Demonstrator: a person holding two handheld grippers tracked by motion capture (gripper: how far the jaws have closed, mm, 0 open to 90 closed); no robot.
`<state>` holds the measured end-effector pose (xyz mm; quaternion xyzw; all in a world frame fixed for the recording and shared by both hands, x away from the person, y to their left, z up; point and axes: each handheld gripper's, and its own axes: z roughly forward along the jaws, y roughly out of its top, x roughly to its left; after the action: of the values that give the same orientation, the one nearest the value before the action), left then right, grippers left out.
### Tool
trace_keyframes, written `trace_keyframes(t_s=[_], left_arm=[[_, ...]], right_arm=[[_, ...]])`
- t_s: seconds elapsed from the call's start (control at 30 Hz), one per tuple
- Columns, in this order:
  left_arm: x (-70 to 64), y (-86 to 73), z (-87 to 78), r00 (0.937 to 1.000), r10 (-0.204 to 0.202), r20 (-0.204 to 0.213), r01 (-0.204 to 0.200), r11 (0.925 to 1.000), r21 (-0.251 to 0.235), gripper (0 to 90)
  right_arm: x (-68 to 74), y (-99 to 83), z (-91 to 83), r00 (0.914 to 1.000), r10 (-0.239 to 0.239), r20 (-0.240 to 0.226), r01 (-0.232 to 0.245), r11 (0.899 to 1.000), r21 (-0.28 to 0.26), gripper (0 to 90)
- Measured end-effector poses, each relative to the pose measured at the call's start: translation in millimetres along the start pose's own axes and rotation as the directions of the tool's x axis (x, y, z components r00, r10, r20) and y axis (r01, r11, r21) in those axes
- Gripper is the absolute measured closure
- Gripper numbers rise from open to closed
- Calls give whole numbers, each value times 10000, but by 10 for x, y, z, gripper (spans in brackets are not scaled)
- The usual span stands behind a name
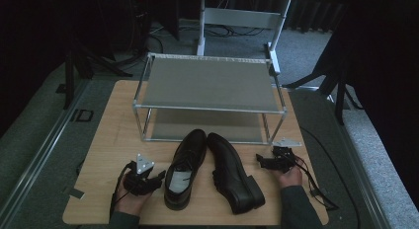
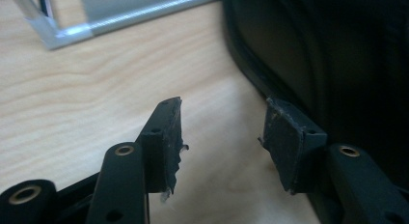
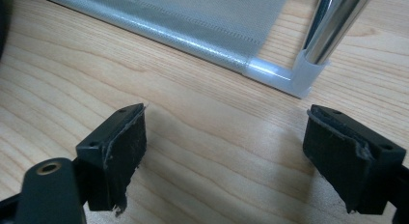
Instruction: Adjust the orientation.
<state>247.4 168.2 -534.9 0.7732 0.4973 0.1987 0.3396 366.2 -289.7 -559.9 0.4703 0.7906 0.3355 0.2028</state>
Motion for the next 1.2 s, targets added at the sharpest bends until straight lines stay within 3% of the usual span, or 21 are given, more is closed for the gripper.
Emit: trace_keyframes(t_s=[0.4,0.53,0.67,1.2], left_arm=[[-118,-128,-102,9987,378,353,-386,9991,199,498],[-169,-155,-114,9976,639,260,-648,9974,329,511],[-185,-170,-129,9977,597,315,-606,9977,306,522],[-267,-189,-162,9923,828,925,-866,9955,383,657]], right_arm=[[0,0,0,10000,-1,2,1,10000,2,151],[0,0,0,10000,-4,2,4,10000,-1,151],[0,0,0,10000,-1,3,1,10000,1,151],[0,0,0,10000,-1,2,1,10000,2,151]])
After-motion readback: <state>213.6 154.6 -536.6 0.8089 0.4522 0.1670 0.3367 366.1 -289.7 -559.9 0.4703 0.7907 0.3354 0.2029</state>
